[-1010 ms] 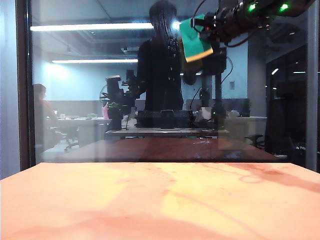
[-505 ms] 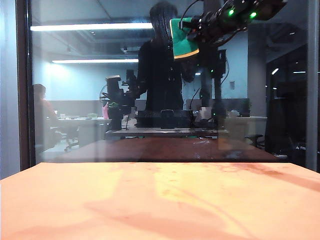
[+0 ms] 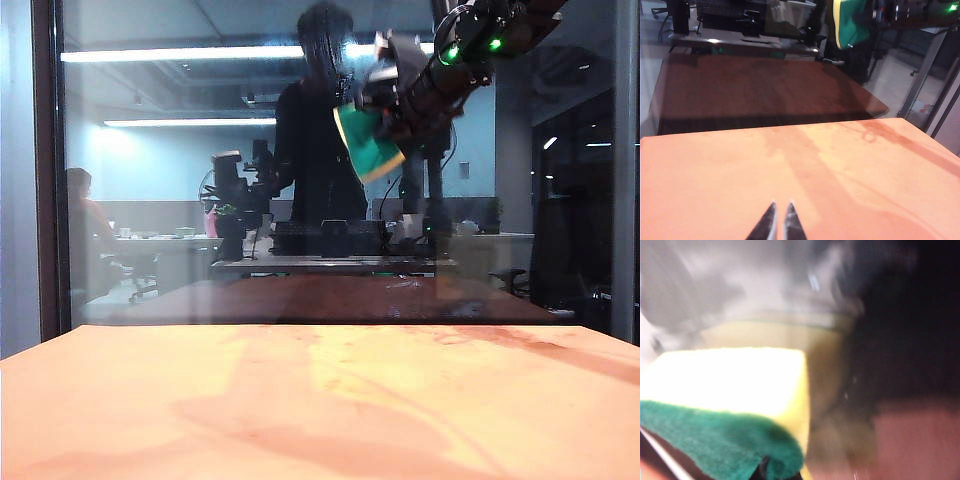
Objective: Pick up the sponge from the table, wipe the water off the glass, and finally place the sponge back on the table.
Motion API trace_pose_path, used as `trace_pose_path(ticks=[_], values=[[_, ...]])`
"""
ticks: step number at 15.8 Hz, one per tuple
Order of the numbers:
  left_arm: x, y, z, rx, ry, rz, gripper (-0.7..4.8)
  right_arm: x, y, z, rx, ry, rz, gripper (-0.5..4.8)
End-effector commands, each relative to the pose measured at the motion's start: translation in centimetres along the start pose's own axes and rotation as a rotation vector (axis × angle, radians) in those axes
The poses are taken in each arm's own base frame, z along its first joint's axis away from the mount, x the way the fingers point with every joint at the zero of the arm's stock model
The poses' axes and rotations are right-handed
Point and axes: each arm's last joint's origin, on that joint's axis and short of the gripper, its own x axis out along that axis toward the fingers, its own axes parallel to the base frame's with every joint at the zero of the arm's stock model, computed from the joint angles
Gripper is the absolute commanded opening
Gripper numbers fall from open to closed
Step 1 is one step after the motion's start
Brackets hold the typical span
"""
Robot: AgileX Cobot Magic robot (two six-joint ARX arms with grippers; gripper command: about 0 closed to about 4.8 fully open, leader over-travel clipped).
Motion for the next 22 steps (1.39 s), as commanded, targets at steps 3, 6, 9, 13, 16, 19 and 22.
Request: trace_pose_path(ticks=[3,6,9,13,16,19,22], values=[[0.0,0.0,0.3,0.012,-0.018,0.0,0.25,-0.3,-0.8,-0.1,-0.002,0.035,-0.036,-0.09],[0.0,0.0,0.3,0.012,-0.018,0.0,0.25,-1.8,-0.8,3.6,-0.031,-0.133,-0.051,-0.09],[0.0,0.0,0.3,0.013,-0.018,0.0,0.25,-3.0,-0.9,7.0,-0.05,-0.239,-0.06,-0.09],[0.0,0.0,0.3,0.013,-0.018,0.001,0.25,-3.7,-0.6,8.9,-0.062,-0.299,-0.051,-0.09],[0.0,0.0,0.3,0.012,-0.017,0.001,0.25,-2.9,-0.4,7.6,-0.049,-0.214,-0.02,-0.09],[0.0,0.0,0.3,0.012,-0.016,0.001,0.25,-2.1,-0.3,6.0,-0.032,-0.11,0.005,-0.09],[0.0,0.0,0.2,0.011,-0.015,0.001,0.25,-1.6,0.3,4.5,-0.037,0.016,0.036,-0.09]])
